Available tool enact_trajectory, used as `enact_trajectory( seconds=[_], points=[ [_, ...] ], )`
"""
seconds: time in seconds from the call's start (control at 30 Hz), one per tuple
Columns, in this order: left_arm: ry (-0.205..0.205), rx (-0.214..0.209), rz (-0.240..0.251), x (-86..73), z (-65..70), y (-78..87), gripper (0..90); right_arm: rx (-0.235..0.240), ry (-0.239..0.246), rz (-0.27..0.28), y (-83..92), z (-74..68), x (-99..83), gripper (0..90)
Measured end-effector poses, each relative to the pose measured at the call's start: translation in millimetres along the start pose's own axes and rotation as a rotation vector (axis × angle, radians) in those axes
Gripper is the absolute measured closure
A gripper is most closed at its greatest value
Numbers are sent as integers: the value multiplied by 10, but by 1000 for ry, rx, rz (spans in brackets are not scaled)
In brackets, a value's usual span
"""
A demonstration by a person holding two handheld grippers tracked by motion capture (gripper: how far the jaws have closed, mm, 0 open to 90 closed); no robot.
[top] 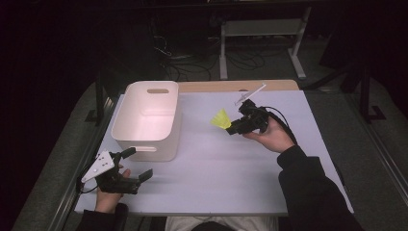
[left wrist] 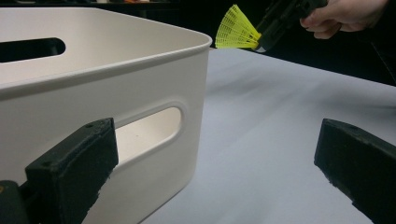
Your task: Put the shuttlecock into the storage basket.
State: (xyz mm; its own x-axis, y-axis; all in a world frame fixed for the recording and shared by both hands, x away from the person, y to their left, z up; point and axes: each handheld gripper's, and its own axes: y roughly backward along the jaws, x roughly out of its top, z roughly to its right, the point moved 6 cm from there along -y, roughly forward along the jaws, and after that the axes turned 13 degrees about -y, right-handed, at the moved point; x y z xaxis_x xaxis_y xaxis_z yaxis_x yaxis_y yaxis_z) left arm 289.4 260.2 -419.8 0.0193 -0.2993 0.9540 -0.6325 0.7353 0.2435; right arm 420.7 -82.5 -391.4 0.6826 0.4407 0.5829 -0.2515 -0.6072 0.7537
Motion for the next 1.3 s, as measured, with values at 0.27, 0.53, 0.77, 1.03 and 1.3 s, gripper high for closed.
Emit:
enact_trajectory(
  seconds=[0.27, 0.53, 0.77, 1.03, 1.3],
  points=[
    [0, 0, 0, -1, 0, -1, 0, 2, 14, -3, 11, -54, 64, 631],
    [1, 0, 0, -1, 0, -2, 0, 5, 37, 5, 67, -138, 172, 631],
    [0, -1, -1, -1, 0, -1, 0, 9, 64, 6, 81, -216, 260, 631],
    [1, -1, 0, 0, 0, -2, 0, 14, 77, 13, 98, -280, 341, 631],
    [1, 0, 0, 0, 0, -2, 0, 17, 92, 16, 105, -330, 391, 631]
  ],
)
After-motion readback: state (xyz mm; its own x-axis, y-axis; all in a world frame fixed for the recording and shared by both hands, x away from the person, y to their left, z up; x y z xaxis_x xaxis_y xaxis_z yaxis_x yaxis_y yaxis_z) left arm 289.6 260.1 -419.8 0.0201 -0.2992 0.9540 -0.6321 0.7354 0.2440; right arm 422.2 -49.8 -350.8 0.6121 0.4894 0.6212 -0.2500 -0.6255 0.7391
